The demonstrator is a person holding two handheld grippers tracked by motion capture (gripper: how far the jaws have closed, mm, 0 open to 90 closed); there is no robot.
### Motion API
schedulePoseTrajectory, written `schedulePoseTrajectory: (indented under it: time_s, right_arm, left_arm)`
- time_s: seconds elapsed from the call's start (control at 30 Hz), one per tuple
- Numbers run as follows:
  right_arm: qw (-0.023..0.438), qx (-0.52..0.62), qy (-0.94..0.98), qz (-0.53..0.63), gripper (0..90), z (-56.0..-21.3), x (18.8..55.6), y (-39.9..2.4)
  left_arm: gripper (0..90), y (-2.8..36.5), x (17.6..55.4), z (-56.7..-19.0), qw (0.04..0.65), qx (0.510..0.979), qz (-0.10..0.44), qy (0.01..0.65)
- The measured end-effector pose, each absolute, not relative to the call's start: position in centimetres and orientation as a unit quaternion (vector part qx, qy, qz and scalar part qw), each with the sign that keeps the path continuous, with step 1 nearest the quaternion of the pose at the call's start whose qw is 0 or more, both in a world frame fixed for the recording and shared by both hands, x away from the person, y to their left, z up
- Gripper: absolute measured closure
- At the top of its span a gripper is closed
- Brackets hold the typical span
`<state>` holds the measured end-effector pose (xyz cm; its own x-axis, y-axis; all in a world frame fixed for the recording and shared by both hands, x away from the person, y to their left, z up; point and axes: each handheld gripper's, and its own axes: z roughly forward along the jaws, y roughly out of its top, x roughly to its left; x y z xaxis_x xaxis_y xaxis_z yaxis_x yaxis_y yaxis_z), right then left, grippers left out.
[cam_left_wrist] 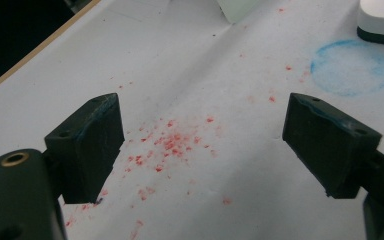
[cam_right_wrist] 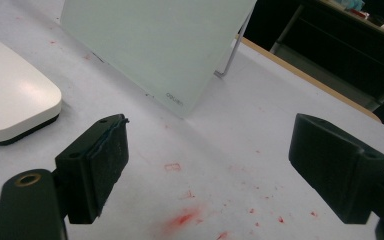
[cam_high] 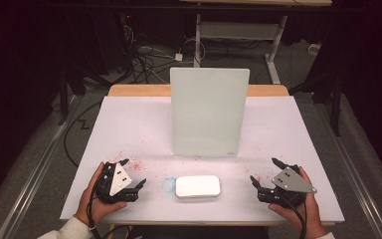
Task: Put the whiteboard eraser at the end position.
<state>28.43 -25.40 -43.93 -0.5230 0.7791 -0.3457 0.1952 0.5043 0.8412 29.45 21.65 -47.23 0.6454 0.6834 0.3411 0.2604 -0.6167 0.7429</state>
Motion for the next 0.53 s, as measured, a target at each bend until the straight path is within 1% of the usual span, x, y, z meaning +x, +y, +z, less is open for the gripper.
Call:
schedulePoseTrajectory:
  time_s: [0.53]
  right_arm:
    - [0.377, 0.312, 0.782, 0.386, 16.9, -44.0, 28.58, -25.48]
  left_arm:
    - [16.2, 21.6, 29.84, -47.28, 0.335, 0.844, 0.311, 0.282]
